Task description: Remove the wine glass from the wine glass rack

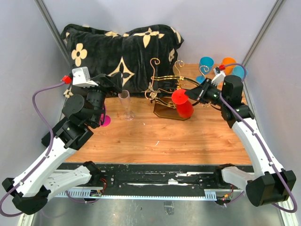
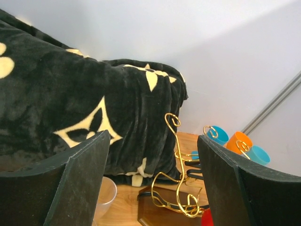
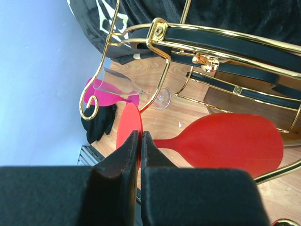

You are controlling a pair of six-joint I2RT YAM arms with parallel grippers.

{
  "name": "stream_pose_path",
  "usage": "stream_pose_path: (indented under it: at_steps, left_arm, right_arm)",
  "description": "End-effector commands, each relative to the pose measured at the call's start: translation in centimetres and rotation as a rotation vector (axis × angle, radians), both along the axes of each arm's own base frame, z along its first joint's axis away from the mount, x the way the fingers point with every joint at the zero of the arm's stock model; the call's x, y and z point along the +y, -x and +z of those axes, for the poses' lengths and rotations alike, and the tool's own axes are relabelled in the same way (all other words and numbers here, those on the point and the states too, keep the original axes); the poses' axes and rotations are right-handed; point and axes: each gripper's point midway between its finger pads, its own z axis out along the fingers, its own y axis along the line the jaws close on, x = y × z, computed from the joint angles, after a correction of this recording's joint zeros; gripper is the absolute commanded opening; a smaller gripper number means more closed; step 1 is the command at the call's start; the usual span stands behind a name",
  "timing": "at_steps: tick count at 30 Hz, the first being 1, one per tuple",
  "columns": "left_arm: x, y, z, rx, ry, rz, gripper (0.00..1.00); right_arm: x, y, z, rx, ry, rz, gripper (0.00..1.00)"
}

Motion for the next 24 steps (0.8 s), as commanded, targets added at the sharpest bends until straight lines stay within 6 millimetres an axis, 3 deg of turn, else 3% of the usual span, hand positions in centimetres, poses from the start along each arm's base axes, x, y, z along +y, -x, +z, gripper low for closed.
stream_pose_path:
  at_steps: [1, 6, 13, 24]
  left_arm:
    - [0.7, 0.8, 0.3, -0.014, -0.003, 0.004, 0.81]
    - [1.0, 1.0, 0.6, -0.020, -0.020, 0.012, 0.81]
    - [0.8, 1.0, 0.3, -0.012, -0.018, -0.001, 0.81]
    - [0.9, 1.2, 0.5, -0.008, -0.014, -0.003, 0.81]
  right_arm:
    - [-0.2, 0.6, 1.4, -0.036, -0.035, 0.020, 0.01]
    - [0.8, 2.2, 1.8, -0.025, -0.093, 0.089, 0.01]
    - [1.8, 1.9, 2.2, 0.010, -0.134, 0.132, 0.01]
    - [2.3, -1.5, 3.6, -0.027, -0.172, 0.115, 0.01]
